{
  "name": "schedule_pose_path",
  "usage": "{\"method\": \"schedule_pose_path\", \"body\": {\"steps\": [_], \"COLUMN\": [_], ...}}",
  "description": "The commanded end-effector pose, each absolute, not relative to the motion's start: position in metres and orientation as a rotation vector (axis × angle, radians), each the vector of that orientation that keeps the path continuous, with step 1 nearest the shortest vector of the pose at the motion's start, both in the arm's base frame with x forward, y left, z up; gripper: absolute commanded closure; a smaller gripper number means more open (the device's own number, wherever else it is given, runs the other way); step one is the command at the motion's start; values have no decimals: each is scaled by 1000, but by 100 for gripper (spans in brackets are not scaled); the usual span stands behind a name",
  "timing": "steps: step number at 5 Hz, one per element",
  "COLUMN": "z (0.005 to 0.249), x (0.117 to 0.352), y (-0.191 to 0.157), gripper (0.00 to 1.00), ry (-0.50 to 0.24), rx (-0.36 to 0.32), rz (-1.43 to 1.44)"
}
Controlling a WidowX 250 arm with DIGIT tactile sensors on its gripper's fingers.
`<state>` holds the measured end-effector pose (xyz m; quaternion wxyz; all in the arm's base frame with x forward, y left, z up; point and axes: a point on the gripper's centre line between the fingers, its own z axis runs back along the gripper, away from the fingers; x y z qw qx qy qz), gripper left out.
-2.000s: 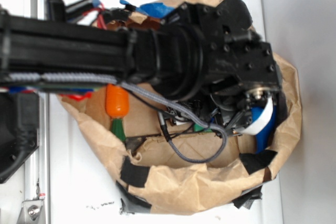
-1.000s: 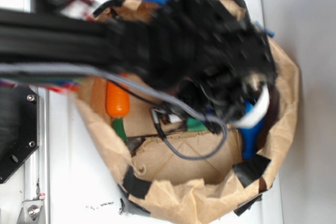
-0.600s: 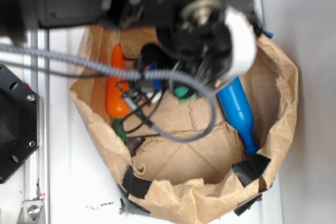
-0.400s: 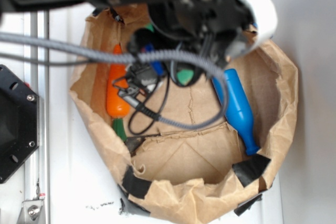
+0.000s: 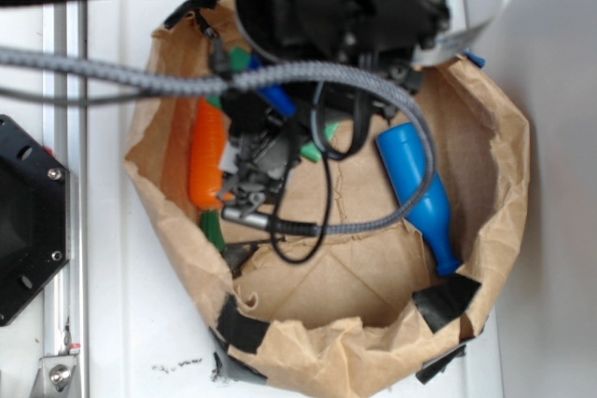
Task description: Grab the green block.
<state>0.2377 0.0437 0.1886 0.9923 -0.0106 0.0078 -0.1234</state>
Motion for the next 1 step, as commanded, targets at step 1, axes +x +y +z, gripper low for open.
{"method": "schedule_pose_path", "body": {"steps": [1], "z": [196], "x": [248], "y": [16], "gripper": [100], "ry": [-52], "rx": [-12], "rz": [-254]}}
